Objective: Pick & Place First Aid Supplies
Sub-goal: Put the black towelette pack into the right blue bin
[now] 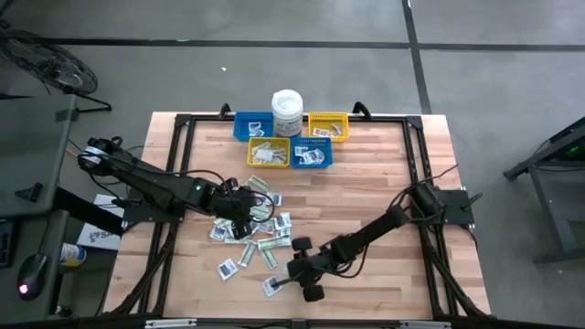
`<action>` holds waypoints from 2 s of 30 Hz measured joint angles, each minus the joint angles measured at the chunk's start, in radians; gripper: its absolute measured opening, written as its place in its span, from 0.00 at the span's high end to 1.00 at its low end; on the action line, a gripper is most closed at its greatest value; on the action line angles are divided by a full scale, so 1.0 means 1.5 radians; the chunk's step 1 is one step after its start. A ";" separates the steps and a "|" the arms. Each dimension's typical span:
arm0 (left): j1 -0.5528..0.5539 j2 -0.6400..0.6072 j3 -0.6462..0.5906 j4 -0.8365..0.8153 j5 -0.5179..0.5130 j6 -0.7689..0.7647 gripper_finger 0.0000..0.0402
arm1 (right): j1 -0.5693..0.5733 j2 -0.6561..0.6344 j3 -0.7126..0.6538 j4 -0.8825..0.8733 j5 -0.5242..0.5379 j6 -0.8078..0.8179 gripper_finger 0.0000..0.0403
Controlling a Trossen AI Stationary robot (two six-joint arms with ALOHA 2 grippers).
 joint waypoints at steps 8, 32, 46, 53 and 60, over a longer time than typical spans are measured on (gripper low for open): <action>0.000 0.000 0.000 0.000 -0.002 0.001 0.49 | -0.001 0.001 -0.001 -0.004 0.005 -0.002 0.78; 0.000 0.000 0.000 0.007 -0.020 0.000 0.49 | 0.000 -0.084 -0.010 -0.085 0.045 -0.012 1.00; 0.000 0.000 0.000 0.020 -0.053 0.007 0.49 | -0.106 -0.201 -0.006 -0.284 0.080 0.099 1.00; 0.000 0.000 0.000 0.021 -0.101 0.035 0.49 | -0.206 -0.218 -0.006 -0.318 0.106 0.145 1.00; 0.000 0.000 0.000 0.020 -0.159 0.065 0.49 | -0.305 -0.218 -0.006 -0.317 0.117 0.150 1.00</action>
